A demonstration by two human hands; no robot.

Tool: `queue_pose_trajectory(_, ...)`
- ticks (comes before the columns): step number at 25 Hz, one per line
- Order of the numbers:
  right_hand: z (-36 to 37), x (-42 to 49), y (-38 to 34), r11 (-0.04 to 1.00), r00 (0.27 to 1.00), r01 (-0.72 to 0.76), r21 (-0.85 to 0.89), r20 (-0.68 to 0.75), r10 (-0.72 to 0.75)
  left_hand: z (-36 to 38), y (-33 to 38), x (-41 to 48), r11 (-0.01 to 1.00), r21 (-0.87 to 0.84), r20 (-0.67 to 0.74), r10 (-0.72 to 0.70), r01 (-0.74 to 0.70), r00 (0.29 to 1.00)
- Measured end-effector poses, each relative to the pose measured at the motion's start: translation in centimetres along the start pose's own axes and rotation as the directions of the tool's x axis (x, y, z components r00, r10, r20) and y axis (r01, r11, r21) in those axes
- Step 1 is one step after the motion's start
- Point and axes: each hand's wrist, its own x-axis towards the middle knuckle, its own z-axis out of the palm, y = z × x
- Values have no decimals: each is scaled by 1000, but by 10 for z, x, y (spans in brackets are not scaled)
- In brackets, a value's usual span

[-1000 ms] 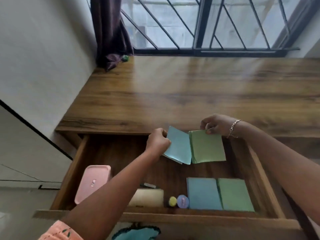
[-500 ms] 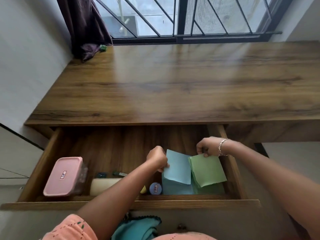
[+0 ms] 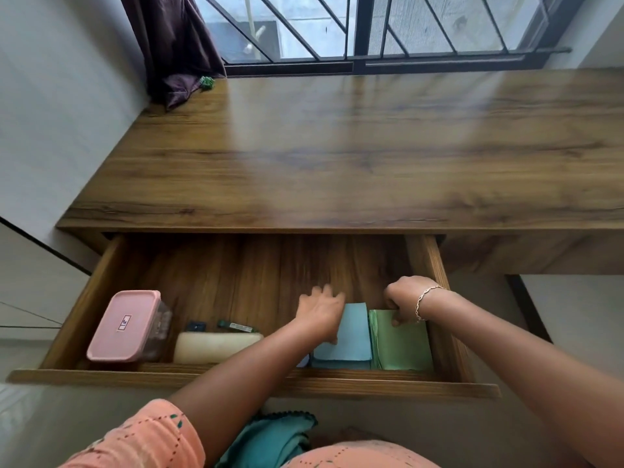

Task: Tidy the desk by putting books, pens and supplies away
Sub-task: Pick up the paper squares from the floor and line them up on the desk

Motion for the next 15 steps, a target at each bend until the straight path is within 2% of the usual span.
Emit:
queue_pose_trajectory(3,10,-1,-3,1000,1000,-10,-23,-8,9,6,6,1,996,63,16,63,-64,998)
queue_pose_trajectory(10,31,-3,-12,997,996,-25,-68,-92,19,17,10,-5,993,83,-34,89,-86,995)
queue_pose_trajectory(15,38,-6,-19,998,986,-61,-31,-158,55,20,10,-8,973,204,-56,124,-110,991)
